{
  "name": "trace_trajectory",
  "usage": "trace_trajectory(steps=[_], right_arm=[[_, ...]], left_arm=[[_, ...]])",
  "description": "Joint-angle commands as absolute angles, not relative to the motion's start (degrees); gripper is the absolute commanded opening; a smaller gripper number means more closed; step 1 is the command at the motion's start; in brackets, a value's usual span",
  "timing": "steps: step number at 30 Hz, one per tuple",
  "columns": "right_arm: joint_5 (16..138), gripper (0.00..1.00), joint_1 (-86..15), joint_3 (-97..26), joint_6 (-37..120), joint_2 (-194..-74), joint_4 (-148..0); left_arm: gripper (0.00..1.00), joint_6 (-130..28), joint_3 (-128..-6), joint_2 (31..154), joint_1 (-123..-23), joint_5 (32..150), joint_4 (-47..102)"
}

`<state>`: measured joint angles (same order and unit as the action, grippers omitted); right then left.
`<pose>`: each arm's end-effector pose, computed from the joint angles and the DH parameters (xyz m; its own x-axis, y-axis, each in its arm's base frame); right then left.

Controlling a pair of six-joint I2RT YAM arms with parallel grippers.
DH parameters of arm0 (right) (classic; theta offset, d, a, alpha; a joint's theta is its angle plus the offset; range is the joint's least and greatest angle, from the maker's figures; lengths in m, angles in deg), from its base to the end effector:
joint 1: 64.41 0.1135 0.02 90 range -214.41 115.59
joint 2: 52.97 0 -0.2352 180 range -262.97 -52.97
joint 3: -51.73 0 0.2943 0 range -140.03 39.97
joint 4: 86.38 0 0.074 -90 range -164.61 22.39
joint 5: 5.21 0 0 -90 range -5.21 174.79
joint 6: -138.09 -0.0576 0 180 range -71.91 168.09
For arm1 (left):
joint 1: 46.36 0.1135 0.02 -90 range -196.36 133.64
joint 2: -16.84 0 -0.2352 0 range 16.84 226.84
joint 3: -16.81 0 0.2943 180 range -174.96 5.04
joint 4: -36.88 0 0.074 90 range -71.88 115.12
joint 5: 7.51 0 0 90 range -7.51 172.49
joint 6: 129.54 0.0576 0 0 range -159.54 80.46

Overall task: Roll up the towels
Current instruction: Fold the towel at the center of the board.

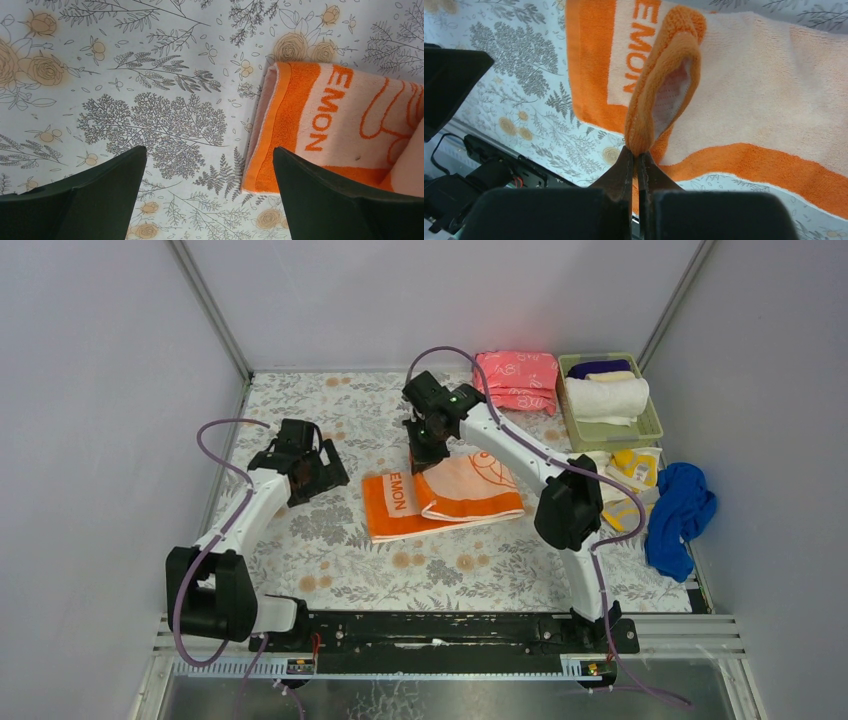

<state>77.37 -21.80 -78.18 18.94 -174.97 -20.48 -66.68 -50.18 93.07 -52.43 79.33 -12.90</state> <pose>0.3671 0.3478 0.2423 -0.8966 -0.1684 -0.4096 -0.3263 0.8765 0.3538 0.3207 -0.0309 0.1819 -0.7940 -0.3736 -0.4796 -0.3201 0.9276 -0.1927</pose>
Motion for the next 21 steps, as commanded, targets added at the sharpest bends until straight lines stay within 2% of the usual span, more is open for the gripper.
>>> trace_trajectory(steps=[1, 13, 21], right_arm=[[72.97, 0.00, -20.27, -80.96, 17.59, -176.02, -20.04], [69.55, 0.00, -16.84, -79.45, 15.89, -179.71, -25.63], [68.97, 0.00, -16.51, -74.86, 12.65, -180.20, -34.30]], left_arm=[[0.96, -66.35, -49.59, 93.73, -52.82, 81.20, -9.07], [0.94, -66.30, -49.19, 94.23, -52.79, 82.42, -8.90], [0.92, -66.28, -48.93, 94.83, -52.86, 83.49, -8.81]])
